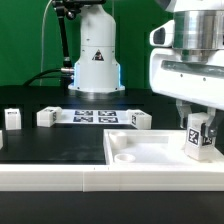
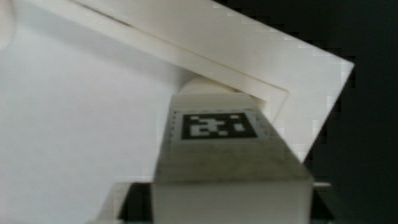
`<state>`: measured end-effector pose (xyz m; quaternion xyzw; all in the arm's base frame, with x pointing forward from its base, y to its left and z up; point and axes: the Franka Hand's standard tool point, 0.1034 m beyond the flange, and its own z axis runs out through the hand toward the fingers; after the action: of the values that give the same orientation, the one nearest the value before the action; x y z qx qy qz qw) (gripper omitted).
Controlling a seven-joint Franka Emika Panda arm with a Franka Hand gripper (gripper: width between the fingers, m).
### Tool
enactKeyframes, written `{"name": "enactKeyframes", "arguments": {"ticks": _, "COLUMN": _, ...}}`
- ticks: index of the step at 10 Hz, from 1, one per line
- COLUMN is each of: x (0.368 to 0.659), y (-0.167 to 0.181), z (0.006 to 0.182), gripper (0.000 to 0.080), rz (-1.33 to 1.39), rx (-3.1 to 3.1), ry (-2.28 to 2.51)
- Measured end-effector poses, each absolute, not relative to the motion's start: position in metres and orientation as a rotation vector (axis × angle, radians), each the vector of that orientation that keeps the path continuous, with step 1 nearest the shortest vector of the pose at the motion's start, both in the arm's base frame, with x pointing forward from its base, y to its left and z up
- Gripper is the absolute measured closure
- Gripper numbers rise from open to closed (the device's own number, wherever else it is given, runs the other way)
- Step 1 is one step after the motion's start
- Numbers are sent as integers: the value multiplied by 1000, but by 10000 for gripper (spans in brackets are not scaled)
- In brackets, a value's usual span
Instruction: Assemble one leg
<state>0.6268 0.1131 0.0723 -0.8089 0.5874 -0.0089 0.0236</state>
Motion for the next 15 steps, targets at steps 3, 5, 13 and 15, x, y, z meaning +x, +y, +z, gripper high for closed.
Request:
{"name": "enactKeyframes", "arguments": {"ticks": 3, "x": 625, "y": 112, "z": 72, "gripper": 508, "rz": 4, "rx": -2172, "ry": 2201}}
{"name": "enactKeyframes", "arguments": {"ticks": 5, "x": 624, "y": 111, "z": 72, "gripper": 508, "rz": 27, "rx": -2008, "ry": 2350}}
{"name": "enactKeyframes", "arguments": {"ticks": 13, "x": 628, "y": 113, "z": 72, "gripper": 152, "rz": -16, "rx": -2250, "ry": 2077}}
{"name": "enactKeyframes", "arguments": {"ticks": 15, "x": 629, "y": 116, "z": 72, "gripper": 152, "rz": -35, "rx": -2456, "ry": 1823}}
